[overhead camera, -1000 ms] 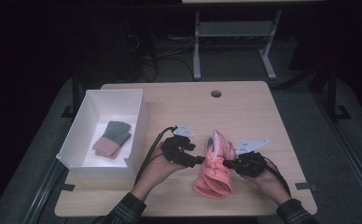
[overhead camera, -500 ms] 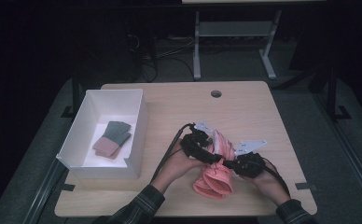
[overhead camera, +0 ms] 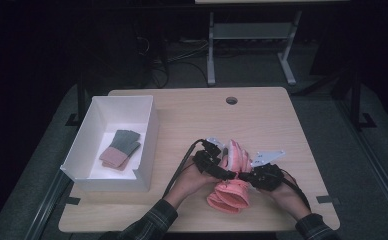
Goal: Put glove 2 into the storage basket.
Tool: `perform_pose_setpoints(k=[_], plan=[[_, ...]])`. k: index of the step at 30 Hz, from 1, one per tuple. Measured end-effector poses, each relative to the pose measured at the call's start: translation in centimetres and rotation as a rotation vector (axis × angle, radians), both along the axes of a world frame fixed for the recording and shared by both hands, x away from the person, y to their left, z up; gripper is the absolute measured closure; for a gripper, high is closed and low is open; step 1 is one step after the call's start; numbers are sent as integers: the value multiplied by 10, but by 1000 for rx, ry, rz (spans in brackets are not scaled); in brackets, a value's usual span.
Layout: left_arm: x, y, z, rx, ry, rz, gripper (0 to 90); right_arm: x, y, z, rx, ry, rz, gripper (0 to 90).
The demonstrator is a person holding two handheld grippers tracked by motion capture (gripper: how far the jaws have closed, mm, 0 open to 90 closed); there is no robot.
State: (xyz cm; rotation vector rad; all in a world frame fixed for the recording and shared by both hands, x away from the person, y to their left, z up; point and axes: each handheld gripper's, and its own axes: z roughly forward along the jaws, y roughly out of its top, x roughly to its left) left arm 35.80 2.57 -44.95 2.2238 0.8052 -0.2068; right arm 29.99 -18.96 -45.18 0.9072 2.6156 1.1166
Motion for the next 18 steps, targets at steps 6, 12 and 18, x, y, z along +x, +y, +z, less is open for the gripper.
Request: perform_pose_setpoints(k=[6,12,18], plan=[[2,1,-8,-8,50,-2,127,1,1,-1,-3,2,-1,900],[4,-2,-12,-5,74,-21,129,1,1,-2,-6,4,1,900],[5,-3,-13,-48,129,-52,259,1,1,-3,-3,12,2,900]])
